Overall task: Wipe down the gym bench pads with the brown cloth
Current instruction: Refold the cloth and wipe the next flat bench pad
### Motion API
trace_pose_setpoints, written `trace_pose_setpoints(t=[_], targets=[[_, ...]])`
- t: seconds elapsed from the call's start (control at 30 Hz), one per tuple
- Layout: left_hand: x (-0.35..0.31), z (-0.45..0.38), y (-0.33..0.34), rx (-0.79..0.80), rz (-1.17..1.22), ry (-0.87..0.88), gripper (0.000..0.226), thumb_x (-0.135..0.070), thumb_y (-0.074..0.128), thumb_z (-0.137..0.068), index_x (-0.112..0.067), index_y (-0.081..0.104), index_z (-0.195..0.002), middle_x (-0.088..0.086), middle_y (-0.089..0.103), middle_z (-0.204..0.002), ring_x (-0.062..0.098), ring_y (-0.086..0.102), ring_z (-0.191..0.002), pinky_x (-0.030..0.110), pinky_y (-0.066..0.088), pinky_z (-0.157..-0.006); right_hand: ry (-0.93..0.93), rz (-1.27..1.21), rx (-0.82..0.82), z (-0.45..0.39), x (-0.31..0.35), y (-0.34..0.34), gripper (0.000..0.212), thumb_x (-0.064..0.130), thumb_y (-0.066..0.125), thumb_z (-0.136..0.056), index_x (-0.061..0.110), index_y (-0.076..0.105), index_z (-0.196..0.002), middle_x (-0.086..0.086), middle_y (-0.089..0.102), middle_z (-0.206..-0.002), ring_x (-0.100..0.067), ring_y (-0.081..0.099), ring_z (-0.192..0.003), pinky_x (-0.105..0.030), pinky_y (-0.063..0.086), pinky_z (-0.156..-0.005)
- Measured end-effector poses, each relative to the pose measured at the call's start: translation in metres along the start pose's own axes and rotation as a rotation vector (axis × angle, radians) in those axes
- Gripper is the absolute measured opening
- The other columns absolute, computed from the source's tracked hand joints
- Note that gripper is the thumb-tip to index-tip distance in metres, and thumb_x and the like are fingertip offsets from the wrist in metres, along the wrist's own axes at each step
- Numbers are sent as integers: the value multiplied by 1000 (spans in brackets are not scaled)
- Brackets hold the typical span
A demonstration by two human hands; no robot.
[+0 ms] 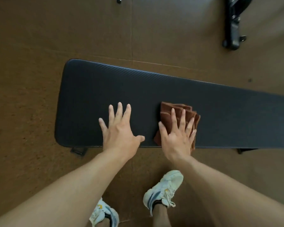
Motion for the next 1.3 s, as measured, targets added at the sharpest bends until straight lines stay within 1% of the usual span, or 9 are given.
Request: trace_pose_setpoints(t=[0.1,0.23,0.43,0.6,0.83,0.93,1.1,1.2,1.3], targets=[[1,-11,33,135,-239,-87,144,-77,74,-68,-30,-32,-154,4,-48,-157,31,-45,-143,65,-19,-114,-55,19,-40,-57,29,-16,74,79,18,-99,51,-7,-162,11,-22,-174,-27,-27,-159,-56,-15,-127],[6,-11,43,146,-317,-124,157,-85,72,-61,-29,-51,-141,5,-62,-144,35,-53,-135,69,-20,-113,-210,73,-26,-117,54,-44,71,77,19,-100,52,0,-163,11,-16,-175,-28,-22,-160,-56,-14,-127],[-24,-15,46,198,-232,-361,165,-59,91,-59,-24,-44,-147,11,-55,-150,40,-43,-143,73,-5,-116,-330,-69,-131,-54,9,-42,64,61,31,-104,47,15,-164,12,0,-177,-21,-11,-163,-52,-3,-131],[-51,-29,59,195,-53,-582,175,-62,94,-50,-13,-43,-147,16,-52,-152,41,-40,-145,74,1,-117,-311,-5,38,2,-64,-8,66,63,28,-102,54,4,-163,20,-16,-173,-16,-23,-160,-55,-1,-131],[-45,-30,69,187,-70,-633,182,-66,94,-43,-16,-54,-137,14,-59,-145,39,-47,-140,74,-8,-113,-411,29,-17,-156,6,-74,63,62,29,-104,50,10,-164,12,-5,-176,-24,-18,-161,-55,-11,-128],[-48,-29,69,198,-68,-641,183,-66,94,-42,-19,-56,-136,12,-61,-144,38,-47,-140,73,-10,-114,-462,7,-82,-132,-7,-74,66,58,35,-104,45,15,-165,8,0,-177,-26,-12,-163,-54,-6,-130],[-50,-28,72,204,-81,-670,185,-69,93,-38,-21,-59,-131,11,-62,-142,38,-48,-140,73,-9,-115,-662,131,-89,6,-102,-30,77,53,61,-92,39,35,-162,7,14,-176,-32,12,-162,-59,12,-129],[-50,-27,72,202,-85,-667,185,-69,94,-37,-20,-57,-134,12,-61,-144,38,-48,-140,73,-9,-114,-779,130,-63,-28,-89,-35,72,54,63,-88,41,45,-157,6,28,-172,-34,18,-161,-65,17,-126],[-49,-27,71,200,-79,-656,185,-68,94,-37,-21,-55,-136,12,-59,-146,38,-46,-142,73,-10,-114,-581,76,-181,-121,-51,-77,67,60,50,-95,47,37,-159,7,24,-173,-35,12,-162,-64,8,-127]])
Point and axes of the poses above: each hand's wrist, its own z-axis away from the middle knuckle, its own y-axis out of the palm, x = y × z, the point moved 10 cm from there along -z, towards the middle knuckle
